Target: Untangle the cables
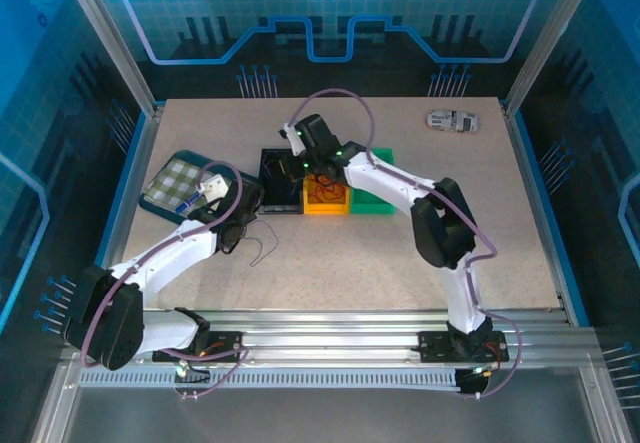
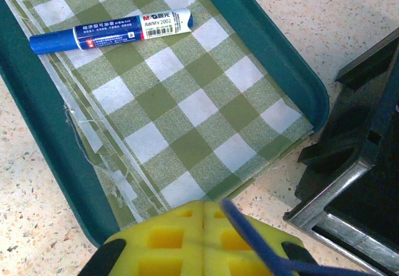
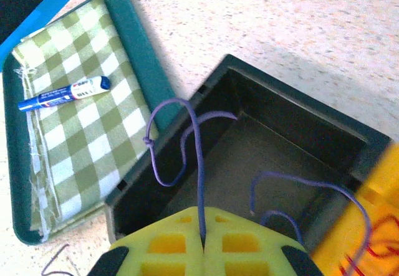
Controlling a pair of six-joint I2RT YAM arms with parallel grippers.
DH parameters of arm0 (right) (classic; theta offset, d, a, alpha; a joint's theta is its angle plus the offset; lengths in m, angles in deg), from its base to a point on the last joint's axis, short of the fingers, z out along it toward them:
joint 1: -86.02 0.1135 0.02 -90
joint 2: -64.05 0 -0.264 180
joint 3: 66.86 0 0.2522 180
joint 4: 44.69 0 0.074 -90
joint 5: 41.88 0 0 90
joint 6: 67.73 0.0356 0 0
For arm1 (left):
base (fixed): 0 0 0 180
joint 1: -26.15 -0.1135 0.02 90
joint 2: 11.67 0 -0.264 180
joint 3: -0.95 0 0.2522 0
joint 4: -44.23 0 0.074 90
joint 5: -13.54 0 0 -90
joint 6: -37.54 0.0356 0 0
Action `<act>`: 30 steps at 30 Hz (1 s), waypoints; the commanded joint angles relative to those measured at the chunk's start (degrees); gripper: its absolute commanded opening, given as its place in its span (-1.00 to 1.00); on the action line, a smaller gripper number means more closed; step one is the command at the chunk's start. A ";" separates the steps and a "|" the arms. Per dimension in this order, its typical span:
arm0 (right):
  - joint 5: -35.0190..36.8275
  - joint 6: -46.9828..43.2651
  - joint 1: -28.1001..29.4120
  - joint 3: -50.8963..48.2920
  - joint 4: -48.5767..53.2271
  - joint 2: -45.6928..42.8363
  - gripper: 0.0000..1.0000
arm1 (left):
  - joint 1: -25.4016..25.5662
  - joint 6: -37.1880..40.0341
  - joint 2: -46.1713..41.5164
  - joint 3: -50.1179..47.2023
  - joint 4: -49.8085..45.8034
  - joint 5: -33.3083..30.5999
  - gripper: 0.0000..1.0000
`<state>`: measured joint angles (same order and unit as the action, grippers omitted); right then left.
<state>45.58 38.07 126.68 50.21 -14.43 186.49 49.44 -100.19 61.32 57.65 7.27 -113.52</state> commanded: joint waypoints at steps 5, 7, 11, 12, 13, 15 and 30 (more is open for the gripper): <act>-3.10 0.02 0.97 11.42 4.10 8.69 -1.00 | -0.52 1.04 -1.32 -0.09 -0.49 -0.42 -1.00; -2.99 0.20 0.87 12.01 4.43 9.23 -1.00 | -0.53 1.54 -1.36 0.20 -0.62 -0.68 -1.00; -0.50 1.83 0.09 9.62 4.44 8.67 -1.00 | -0.56 1.97 -1.32 0.41 -0.46 -0.74 -1.00; 0.74 2.34 -0.09 8.90 4.92 8.57 -1.00 | -0.61 2.08 -1.23 0.43 -0.30 -0.71 -1.00; 2.12 2.81 -0.34 8.63 5.66 8.46 -1.00 | -0.61 2.03 -1.27 0.39 -0.18 -0.71 -1.00; 3.65 3.02 -0.69 8.11 6.52 8.52 -1.00 | -0.64 1.86 -1.27 0.29 -0.18 -0.51 -1.00; 2.40 0.30 0.04 14.91 10.15 13.86 -0.83 | -0.62 2.88 -1.18 1.45 0.21 0.72 -1.00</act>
<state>49.21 39.57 126.22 63.54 -5.52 199.42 49.29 -98.81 61.32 57.67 7.23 -113.47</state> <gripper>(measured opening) 0.062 0.005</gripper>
